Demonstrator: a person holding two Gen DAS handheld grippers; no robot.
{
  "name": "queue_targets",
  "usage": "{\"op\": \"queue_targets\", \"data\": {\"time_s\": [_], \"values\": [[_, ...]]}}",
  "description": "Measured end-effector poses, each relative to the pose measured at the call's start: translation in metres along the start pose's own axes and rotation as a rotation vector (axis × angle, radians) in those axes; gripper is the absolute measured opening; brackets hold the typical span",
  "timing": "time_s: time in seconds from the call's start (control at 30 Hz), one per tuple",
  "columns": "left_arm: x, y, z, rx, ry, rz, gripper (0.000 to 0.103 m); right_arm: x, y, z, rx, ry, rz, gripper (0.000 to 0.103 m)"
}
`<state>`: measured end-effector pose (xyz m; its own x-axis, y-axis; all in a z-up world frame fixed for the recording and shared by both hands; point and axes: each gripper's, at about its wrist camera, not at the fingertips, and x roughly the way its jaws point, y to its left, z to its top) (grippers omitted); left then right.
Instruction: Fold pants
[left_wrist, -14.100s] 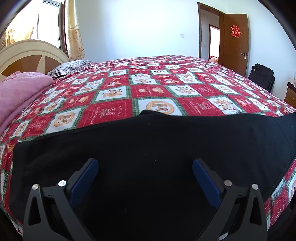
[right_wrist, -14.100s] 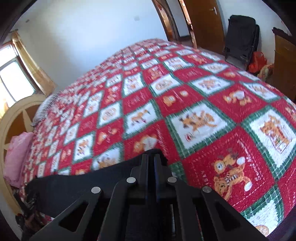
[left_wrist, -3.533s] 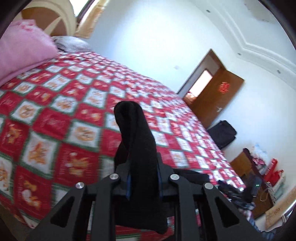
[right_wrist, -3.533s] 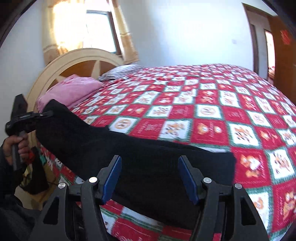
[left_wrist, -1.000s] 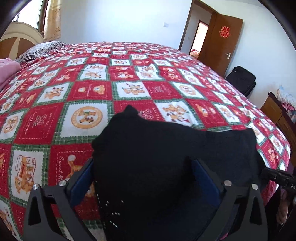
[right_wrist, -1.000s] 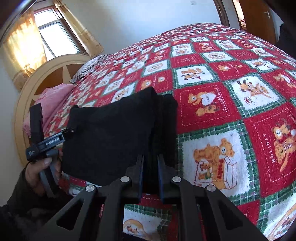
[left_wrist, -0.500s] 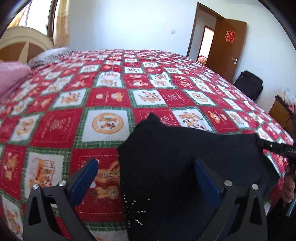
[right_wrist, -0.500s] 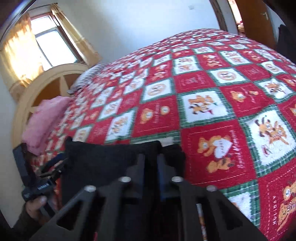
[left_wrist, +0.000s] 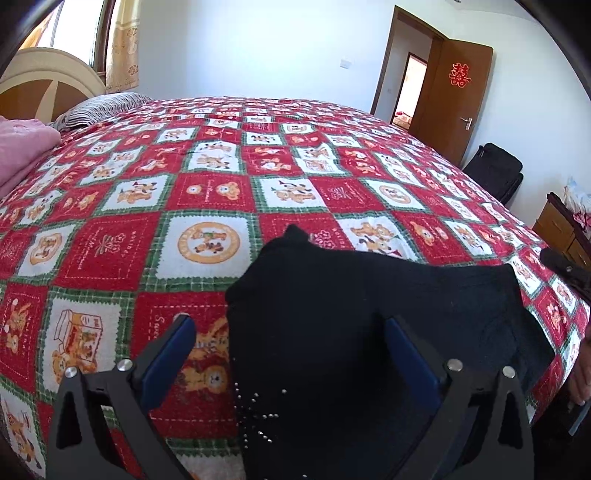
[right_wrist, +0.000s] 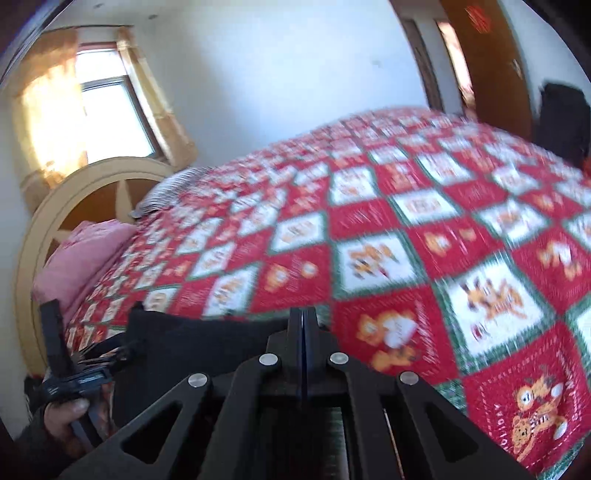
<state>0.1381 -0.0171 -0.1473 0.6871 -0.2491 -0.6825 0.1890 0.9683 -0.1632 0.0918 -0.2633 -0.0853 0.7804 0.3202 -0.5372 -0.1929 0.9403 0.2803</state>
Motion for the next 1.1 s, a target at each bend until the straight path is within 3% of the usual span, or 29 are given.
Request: {"op": "queue_targets", "data": {"time_s": [0.03,0.1,0.13,0.17,0.27,0.37,0.6,0.83,1.1], "values": [[0.0,-0.001,0.0,0.005,0.0,0.0,0.103,0.001,0.015,-0.001,-0.041,0.003,0.036,0.006],[0.0,-0.002,0.001,0.008,0.002,-0.003,0.103,0.01,0.042,-0.008,-0.12,0.055,0.12,0.027],[0.0,-0.002,0.001,0.007,0.004,-0.006,0.103,0.015,0.051,-0.014,-0.149,0.083,0.155,0.05],[0.0,-0.002,0.001,0.008,0.003,-0.007,0.103,0.02,0.061,-0.022,-0.186,0.107,0.18,0.059],[0.001,-0.001,0.001,0.001,0.008,-0.004,0.103,0.036,0.072,-0.038,-0.271,0.153,0.102,0.059],[0.002,0.0,0.0,-0.008,0.016,-0.009,0.103,0.059,0.048,-0.048,-0.2,0.268,0.062,0.059],[-0.007,-0.001,-0.001,-0.002,0.013,-0.018,0.103,0.053,0.047,-0.049,-0.203,0.255,0.077,0.059],[-0.024,0.009,-0.01,0.014,-0.014,-0.043,0.103,0.012,0.037,-0.037,-0.128,0.21,0.052,0.059],[-0.009,0.04,-0.019,-0.098,0.006,-0.104,0.103,0.017,-0.024,-0.042,0.118,0.22,0.043,0.059]]}}
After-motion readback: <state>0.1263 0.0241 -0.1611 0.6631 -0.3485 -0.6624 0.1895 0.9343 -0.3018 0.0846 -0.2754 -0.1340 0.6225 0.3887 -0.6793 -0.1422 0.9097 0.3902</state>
